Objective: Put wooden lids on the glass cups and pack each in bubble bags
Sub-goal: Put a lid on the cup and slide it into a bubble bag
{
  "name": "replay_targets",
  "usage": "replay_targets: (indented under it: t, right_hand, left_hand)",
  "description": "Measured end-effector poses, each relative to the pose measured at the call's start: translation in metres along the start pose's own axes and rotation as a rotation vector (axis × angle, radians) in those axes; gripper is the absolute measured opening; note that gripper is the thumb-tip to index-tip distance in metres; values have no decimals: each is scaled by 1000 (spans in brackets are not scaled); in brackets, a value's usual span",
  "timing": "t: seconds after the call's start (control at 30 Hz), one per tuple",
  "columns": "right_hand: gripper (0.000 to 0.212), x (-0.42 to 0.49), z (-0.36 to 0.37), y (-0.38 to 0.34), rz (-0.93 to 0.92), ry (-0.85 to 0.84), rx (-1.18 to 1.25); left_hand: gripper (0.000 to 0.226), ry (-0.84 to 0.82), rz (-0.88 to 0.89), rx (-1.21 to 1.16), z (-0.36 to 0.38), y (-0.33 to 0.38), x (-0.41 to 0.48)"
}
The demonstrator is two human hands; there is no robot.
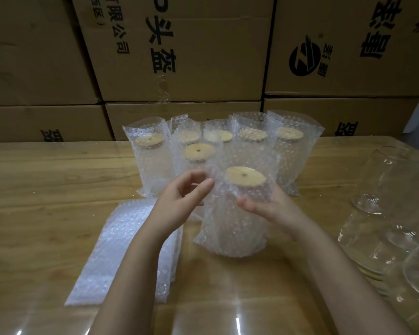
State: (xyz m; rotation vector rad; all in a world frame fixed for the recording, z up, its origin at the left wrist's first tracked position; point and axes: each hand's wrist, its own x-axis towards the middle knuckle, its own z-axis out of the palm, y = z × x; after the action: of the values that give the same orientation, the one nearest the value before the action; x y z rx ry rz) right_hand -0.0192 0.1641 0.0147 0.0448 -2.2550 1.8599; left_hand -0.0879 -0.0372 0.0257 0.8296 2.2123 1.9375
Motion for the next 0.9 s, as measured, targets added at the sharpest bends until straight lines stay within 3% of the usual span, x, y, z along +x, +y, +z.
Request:
replay_targets:
  t: [0.07,0.13,0.23,0.4,0.63,0.9]
  right_hand:
    - [94,2,-5,1,15,78,58]
    - [85,5,-15,2,8,176,108]
    - [92,10,-27,1,5,344,106]
    - [105,29,-23,7,107,503,-93]
    - [98,52,3,15,80,527,-182]
    - [99,66,28,13,37,578,-251]
  left_hand:
    - [21,57,-13,151,-4,-5,2]
    - [13,87,43,503,-10,-9,3]
    - [16,59,72,751,-15,-11,2]
    - [26,161,-161,1074,-19,-24,5]
    - [57,133,-239,827,-10,-34,6]
    - [59,250,-171,527,3,-27,8]
